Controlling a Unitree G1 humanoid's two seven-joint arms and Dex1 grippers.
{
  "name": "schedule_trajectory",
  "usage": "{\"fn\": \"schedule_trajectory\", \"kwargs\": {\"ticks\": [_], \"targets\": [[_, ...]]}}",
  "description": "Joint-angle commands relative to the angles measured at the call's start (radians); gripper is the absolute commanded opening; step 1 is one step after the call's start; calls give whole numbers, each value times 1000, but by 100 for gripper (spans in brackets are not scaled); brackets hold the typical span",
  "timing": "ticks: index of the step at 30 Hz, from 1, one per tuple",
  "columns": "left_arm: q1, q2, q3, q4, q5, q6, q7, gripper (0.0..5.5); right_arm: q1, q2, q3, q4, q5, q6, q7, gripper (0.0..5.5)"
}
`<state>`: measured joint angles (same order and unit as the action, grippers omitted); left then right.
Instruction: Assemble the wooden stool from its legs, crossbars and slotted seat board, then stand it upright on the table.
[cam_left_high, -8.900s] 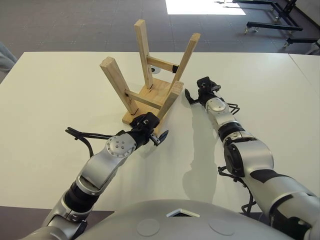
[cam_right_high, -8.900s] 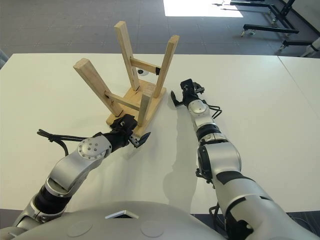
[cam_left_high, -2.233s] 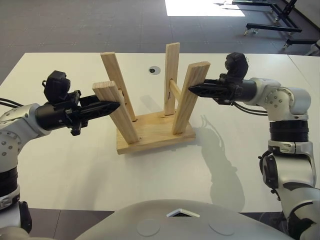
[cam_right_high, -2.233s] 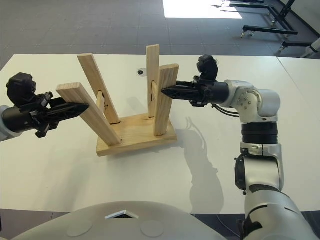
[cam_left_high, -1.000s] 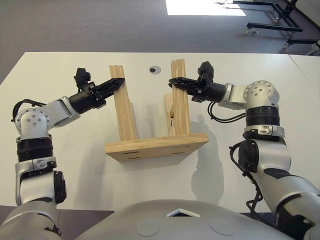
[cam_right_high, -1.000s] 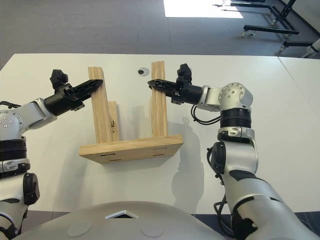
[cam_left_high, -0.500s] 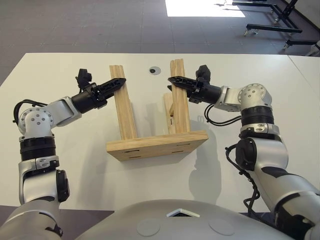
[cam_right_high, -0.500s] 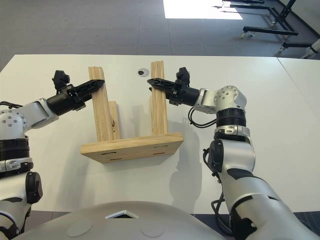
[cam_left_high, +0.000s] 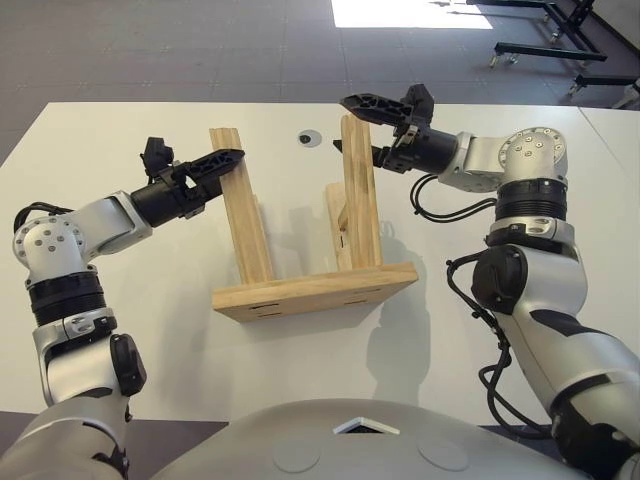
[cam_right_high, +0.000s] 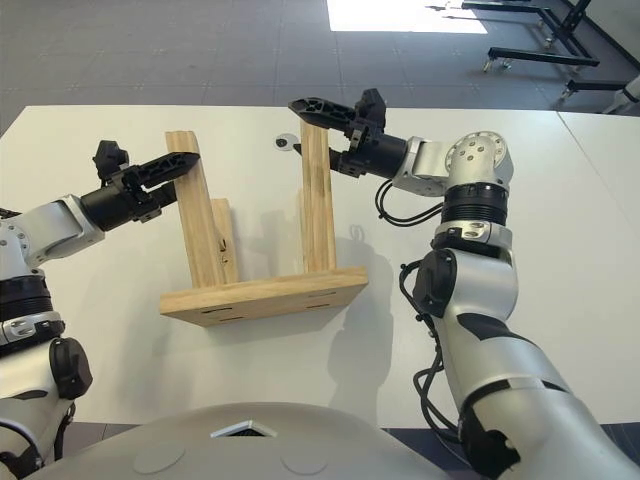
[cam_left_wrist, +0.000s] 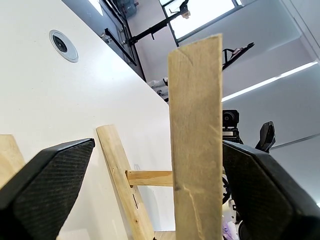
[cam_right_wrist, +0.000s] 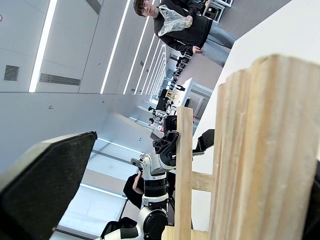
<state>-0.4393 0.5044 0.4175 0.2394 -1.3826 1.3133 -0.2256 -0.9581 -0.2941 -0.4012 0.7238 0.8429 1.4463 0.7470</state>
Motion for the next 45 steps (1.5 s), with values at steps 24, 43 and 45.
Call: {"fn": "schedule_trajectory", "kwargs": {"ticks": [24, 43, 45], "targets": [[-372, 147, 177, 503, 275, -270, -130, 538, -270, -127, -205, 545, -112, -633, -105, 540], [1406, 274, 208, -568, 912, -1146, -1316, 538, 813, -948, 638, -336, -313, -1475, 867, 540], [1324, 222, 68, -609, 999, -1201, -1207, 538, 830, -896, 692, -424, -282, -1458, 867, 540]]}}
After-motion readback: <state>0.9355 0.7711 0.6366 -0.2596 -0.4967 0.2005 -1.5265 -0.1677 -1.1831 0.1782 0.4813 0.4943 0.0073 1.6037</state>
